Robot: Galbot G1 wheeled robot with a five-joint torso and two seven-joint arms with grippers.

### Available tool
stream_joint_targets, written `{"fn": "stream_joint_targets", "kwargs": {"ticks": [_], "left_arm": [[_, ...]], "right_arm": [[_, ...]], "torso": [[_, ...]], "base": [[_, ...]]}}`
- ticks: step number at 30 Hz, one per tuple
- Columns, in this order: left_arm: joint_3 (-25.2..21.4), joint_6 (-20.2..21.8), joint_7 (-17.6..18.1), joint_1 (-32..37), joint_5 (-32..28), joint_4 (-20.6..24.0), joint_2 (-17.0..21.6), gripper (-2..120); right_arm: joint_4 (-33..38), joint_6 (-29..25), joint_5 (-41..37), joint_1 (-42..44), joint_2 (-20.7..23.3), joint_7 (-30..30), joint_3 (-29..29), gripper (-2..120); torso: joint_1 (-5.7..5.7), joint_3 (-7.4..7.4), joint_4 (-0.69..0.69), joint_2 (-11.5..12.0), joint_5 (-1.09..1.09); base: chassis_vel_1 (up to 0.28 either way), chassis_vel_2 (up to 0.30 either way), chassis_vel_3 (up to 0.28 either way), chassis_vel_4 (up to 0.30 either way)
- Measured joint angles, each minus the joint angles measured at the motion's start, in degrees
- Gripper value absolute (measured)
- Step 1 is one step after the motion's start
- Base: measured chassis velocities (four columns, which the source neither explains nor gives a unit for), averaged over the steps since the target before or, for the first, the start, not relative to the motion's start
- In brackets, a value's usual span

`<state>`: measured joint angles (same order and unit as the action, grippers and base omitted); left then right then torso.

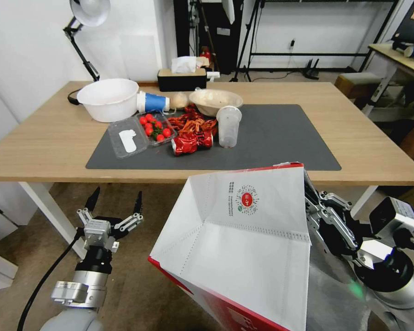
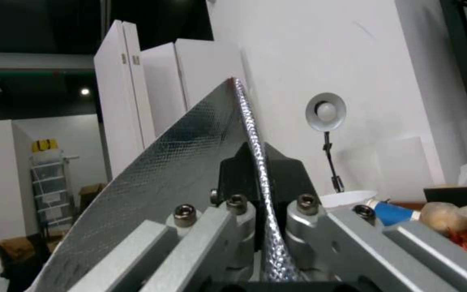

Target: Pick up the food delivery bag from the floor and place it on the table.

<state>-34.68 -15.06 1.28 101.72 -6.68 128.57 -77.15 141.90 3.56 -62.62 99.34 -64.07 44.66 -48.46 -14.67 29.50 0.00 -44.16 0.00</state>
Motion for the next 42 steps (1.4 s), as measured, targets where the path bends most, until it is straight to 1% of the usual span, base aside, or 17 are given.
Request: {"fn": "stream_joint_targets", "kwargs": {"ticks": [4, 7, 9, 19, 20, 23, 26, 35, 39, 42], "left_arm": [[0.0, -0.1, 0.0, 0.0, 0.0, 0.0, 0.0, 100], [0.1, -0.2, -0.2, -0.1, 0.1, -0.2, -0.3, 100], [0.1, -0.2, -0.2, -0.1, 0.1, -0.2, -0.3, 100], [0.2, -0.6, -0.2, 0.1, 0.5, -0.4, -0.4, 100], [0.2, -0.6, -0.2, 0.1, 0.5, -0.4, -0.4, 100], [0.3, -0.6, -0.1, 0.0, 0.5, -0.5, -0.4, 100], [0.3, -0.7, -0.1, 0.0, 0.5, -0.7, -0.4, 100], [0.3, -1.8, -0.2, 0.0, 0.5, -1.0, -0.3, 100], [0.2, -3.1, -1.5, -0.1, -0.4, -1.0, -0.3, 100], [0.2, -3.1, -2.2, -0.1, -0.3, -0.6, -0.3, 100]], "right_arm": [[0.0, 0.0, 0.0, 0.0, 0.0, 0.0, 0.0, 0], [0.1, 0.0, 0.2, 0.0, -0.1, 0.1, 0.1, 0], [0.1, -0.1, 0.2, 0.0, -0.1, 0.1, 0.1, 0], [-0.3, -0.4, 0.4, -0.3, -0.2, 0.8, 0.3, 0], [-0.3, -0.4, 0.4, -0.3, -0.2, 0.8, 0.3, 0], [-0.6, -0.5, 0.5, -0.3, -0.3, 1.0, 0.3, 0], [-0.6, -0.6, 0.6, -0.3, -0.3, 1.0, 0.3, 0], [-0.6, -0.7, 0.7, 0.0, 0.0, 1.4, -0.4, 0], [-0.5, -0.8, 0.5, 0.4, 0.1, 1.5, -0.9, 0], [-0.4, -0.9, 0.4, 0.5, 0.1, 1.5, -1.0, 0]], "torso": [[-0.22, 0.32, 0.0, -0.5, 0.0], [-0.75, 1.0, 0.0, -1.7, 0.0], [-0.79, 1.05, 0.0, -1.8, 0.0], [-2.04, 2.71, 0.0, -4.7, 0.0], [-2.04, 2.71, 0.0, -4.7, 0.0], [-2.5, 3.34, 0.0, -5.8, 0.0], [-2.73, 3.65, 0.0, -6.4, 0.0], [-3.78, 5.02, 0.0, -8.8, 0.0], [-4.23, 5.66, 0.0, -9.9, 0.0], [-4.38, 5.9, 0.0, -10.3, 0.0]], "base": [[0.0, 0.0, 0.0, 0.0], [0.0, 0.0, 0.0, 0.0], [0.0, 0.0, 0.0, 0.0], [0.0, 0.0, 0.0, 0.0], [0.0, 0.0, 0.0, 0.0], [0.0, 0.0, 0.0, 0.0], [0.0, 0.0, 0.0, 0.0], [0.0, 0.0, 0.0, 0.0], [0.0, 0.0, 0.0, 0.0], [0.0, 0.0, 0.0, 0.0]]}}
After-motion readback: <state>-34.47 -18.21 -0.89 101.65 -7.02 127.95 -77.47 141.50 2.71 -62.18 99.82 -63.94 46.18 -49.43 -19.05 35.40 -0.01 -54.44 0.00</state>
